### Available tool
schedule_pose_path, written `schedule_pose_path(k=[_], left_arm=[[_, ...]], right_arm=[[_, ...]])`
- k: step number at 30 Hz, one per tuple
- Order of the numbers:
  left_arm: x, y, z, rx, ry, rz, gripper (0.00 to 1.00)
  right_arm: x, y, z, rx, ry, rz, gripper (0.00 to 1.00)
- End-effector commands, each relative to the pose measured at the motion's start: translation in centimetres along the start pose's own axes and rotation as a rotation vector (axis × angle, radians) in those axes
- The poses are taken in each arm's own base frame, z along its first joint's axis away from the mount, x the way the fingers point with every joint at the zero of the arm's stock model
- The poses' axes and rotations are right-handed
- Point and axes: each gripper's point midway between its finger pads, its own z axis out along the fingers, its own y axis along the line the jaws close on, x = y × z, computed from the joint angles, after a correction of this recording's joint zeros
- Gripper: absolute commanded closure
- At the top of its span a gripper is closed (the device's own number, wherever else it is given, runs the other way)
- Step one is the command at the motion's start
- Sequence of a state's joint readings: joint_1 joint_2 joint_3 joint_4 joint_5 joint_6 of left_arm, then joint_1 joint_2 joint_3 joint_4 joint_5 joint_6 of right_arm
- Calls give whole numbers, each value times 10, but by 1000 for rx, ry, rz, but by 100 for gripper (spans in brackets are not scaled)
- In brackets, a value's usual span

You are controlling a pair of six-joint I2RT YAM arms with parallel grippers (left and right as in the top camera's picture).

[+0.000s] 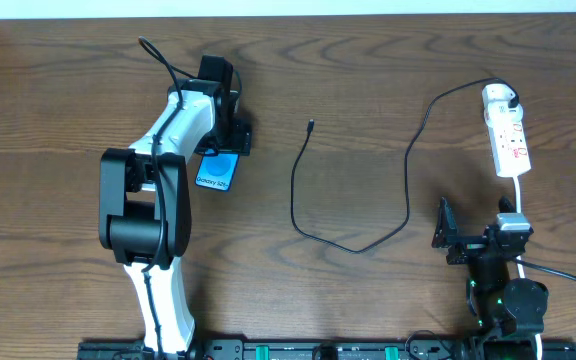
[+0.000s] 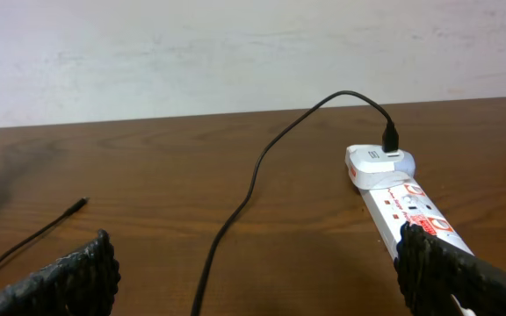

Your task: Plug charger to phone and switch on socket

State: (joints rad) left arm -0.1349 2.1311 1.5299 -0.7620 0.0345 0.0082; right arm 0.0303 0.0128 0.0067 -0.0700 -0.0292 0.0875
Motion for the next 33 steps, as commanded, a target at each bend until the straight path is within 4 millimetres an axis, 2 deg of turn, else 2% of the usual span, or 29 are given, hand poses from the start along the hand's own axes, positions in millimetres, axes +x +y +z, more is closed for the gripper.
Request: schedule_pose_path(k=[1,9,19,30,33], left_arm=[[19,5,16,-13,74,19,18],[17,5,16,-13,66,22,17],[26,6,14,-7,103,156,17],[22,4,-1,12,93,281,17],[23,-2,0,45,96,304,13]], right_arm=[[1,2,0,-7,1,8,1],[1,2,0,-7,1,9,1],[1,2,0,-7,1,8,1],[1,2,0,-7,1,8,1],[1,2,0,-7,1,8,1]])
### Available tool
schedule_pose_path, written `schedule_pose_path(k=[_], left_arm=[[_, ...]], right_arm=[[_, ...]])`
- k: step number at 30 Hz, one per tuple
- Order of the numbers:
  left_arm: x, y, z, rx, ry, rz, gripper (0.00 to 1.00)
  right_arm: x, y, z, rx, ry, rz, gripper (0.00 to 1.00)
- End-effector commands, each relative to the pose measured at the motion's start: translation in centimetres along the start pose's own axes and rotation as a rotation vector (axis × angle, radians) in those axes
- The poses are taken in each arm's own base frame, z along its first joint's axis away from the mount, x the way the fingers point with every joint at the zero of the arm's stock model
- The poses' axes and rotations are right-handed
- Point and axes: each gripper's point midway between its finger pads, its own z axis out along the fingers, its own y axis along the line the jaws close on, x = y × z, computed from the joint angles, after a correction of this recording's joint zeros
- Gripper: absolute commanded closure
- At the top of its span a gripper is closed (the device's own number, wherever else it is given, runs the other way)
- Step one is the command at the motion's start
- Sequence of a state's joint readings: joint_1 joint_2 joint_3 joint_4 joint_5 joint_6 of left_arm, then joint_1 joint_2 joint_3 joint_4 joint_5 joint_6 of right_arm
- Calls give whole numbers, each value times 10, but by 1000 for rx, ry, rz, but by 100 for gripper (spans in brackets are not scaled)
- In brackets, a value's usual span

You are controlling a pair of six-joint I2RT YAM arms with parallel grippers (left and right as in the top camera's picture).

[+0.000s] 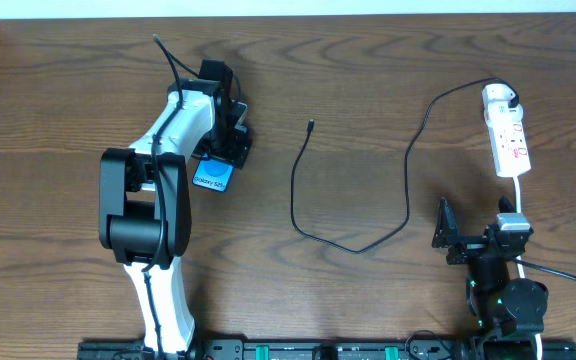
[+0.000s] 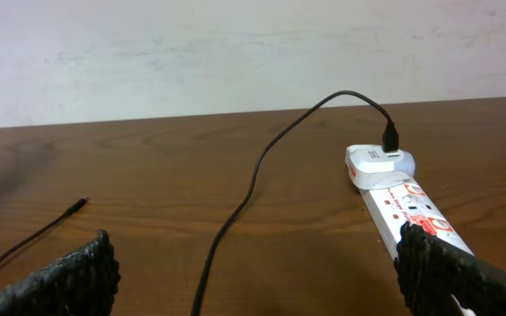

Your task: Plug charger to phone and switch on socket

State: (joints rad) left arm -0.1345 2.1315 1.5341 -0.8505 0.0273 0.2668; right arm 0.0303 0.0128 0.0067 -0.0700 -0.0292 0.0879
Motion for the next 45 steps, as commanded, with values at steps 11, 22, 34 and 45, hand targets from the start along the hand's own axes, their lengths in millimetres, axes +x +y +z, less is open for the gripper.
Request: schedule_pose_path(k=[11,22,34,45], left_arm=[[-13,8,4,13,-63,31,9],[-9,23,4,13,-64,14,9],[-8,24,5,16,-63,44,5],[-1,16,21,73,-41,36,5]], right_arm=[[1,2,0,-7,1,8,1],[1,2,0,-7,1,8,1],[1,2,0,-7,1,8,1],[1,2,0,-7,1,8,1]])
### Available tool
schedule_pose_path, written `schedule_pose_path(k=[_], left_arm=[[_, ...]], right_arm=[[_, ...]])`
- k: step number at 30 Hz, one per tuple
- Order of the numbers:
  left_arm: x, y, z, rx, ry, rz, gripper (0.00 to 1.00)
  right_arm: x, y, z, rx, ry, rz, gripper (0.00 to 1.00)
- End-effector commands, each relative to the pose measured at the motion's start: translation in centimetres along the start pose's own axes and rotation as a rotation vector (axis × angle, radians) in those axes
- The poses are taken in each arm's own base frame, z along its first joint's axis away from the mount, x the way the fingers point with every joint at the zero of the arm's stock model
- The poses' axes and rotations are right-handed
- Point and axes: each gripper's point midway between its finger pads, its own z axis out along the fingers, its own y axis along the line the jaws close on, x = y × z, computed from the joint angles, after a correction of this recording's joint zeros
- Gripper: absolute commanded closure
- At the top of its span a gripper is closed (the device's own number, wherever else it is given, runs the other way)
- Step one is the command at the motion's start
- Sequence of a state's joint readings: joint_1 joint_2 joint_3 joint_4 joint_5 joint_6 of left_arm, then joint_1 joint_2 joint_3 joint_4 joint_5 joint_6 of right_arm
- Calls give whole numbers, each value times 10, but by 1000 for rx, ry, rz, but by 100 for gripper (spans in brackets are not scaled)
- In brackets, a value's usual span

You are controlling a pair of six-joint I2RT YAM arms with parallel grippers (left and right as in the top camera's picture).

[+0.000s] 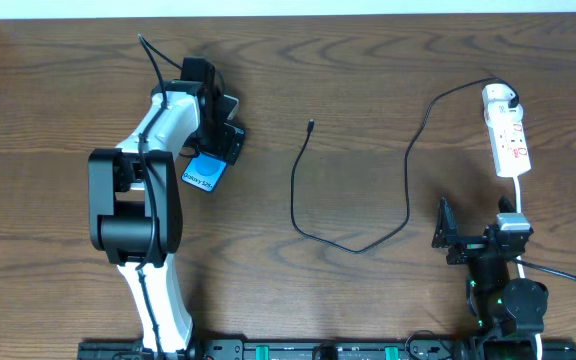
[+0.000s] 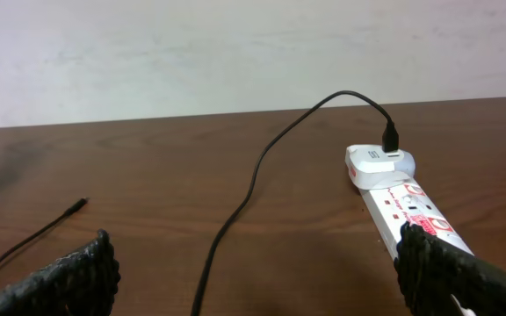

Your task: Plug charger to phone and switch on socket

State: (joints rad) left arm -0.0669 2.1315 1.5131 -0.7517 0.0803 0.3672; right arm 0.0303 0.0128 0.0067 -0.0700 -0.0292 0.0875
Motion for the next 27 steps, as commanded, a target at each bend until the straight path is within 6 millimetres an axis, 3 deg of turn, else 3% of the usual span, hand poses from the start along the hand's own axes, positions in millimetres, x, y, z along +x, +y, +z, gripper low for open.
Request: schedule_pose_path(k=[1,8,22,27], left_arm=[[13,-9,15,60,45,0,5],[21,-15,14,89,82,-101,5],[24,-16,14,62,118,-693,9],[25,-18,13,56,131,-801,9]], right_arm=[[1,2,0,-7,1,8,1],[1,2,0,-7,1,8,1],[1,2,0,-7,1,9,1],[1,2,0,-7,1,9,1]])
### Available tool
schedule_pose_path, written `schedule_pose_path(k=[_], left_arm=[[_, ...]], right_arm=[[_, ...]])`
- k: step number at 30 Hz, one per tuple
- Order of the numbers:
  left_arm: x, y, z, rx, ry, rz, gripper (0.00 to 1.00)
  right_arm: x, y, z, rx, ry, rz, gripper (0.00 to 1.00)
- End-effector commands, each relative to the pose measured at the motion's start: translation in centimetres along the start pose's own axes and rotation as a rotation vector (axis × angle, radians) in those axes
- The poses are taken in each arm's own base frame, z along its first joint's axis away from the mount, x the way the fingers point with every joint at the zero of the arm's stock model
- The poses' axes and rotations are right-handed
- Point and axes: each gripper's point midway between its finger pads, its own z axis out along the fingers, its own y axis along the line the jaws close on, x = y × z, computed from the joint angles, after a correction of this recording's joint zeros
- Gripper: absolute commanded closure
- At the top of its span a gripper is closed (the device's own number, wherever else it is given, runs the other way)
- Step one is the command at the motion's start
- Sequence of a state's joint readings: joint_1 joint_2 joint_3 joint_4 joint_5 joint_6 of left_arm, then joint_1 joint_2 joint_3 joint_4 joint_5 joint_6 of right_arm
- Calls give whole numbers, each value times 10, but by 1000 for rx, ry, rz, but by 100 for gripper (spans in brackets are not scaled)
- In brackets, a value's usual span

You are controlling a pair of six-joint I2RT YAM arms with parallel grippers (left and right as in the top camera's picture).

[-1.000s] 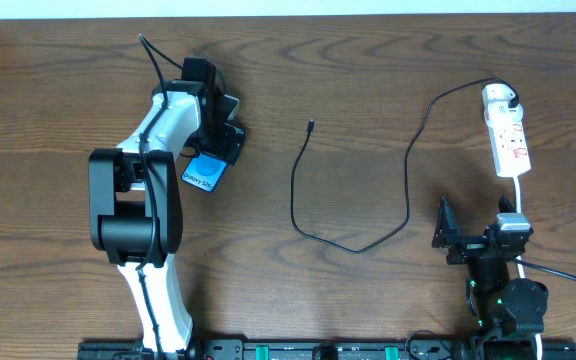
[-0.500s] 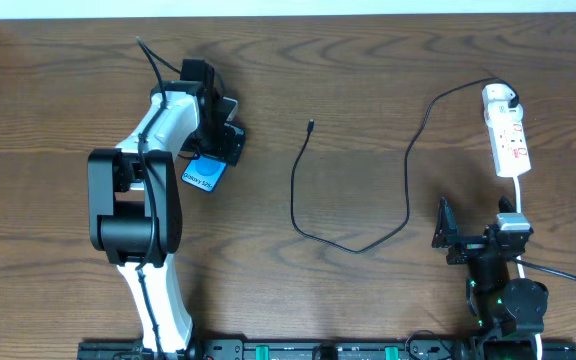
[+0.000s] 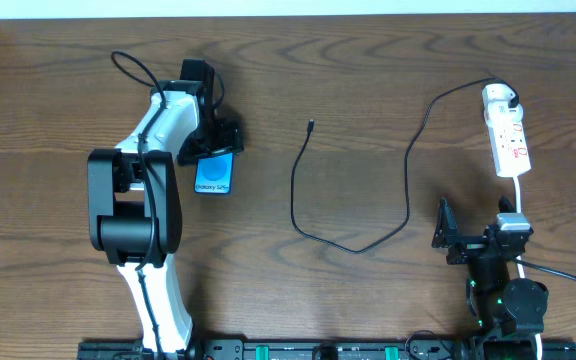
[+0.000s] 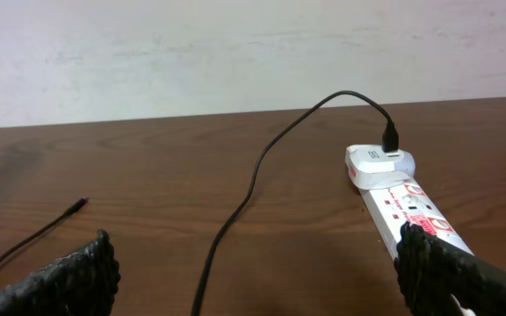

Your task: Plug charger to phone and switch on socket

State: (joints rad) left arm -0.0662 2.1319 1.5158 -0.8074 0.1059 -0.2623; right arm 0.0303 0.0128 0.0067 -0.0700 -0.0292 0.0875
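Note:
The blue phone point(image 3: 215, 176) lies flat on the table point(image 3: 368, 300), its long axis pointing toward and away from the robot's base. My left gripper point(image 3: 214, 140) is over the phone's far end, a finger at each long side, shut on it. The black charger cable point(image 3: 406, 190) runs from the white adapter point(image 4: 378, 161) in the white socket strip point(image 3: 508, 135) in a loop to its loose plug tip point(image 3: 311, 125), right of the phone. My right gripper point(image 4: 257, 276) stands wide open near the front right edge, nothing between its fingers point(image 4: 77, 274).
The socket strip point(image 4: 411, 211) lies at the far right, its own white lead running back toward my right arm point(image 3: 503, 290). The cable's loop point(image 3: 353, 247) crosses the table's middle. A pale wall point(image 4: 235, 53) rises behind the far edge.
The phone was tilted, its near end swung left; now it lies straight and a little further right. My left gripper has turned with it. The right arm, cable and strip have not moved.
The phone first lay slightly tilted under my left gripper. Then it stood a little further left, then further left still and more tilted with the arm swung over. Now it lies straight. The right gripper has stayed open in place throughout.

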Motion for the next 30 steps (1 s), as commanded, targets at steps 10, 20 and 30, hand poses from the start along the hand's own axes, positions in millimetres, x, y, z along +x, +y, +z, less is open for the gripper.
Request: schedule_pose_path(k=[10,20,30], left_arm=[[16,0,15,16,76,-20,9],[16,0,15,29,71,300,9],[19,0,15,33,81,356,9]], right_arm=[[1,2,0,-7,1,9,1],[1,2,0,-7,1,8,1],[1,2,0,-7,1,8,1]])
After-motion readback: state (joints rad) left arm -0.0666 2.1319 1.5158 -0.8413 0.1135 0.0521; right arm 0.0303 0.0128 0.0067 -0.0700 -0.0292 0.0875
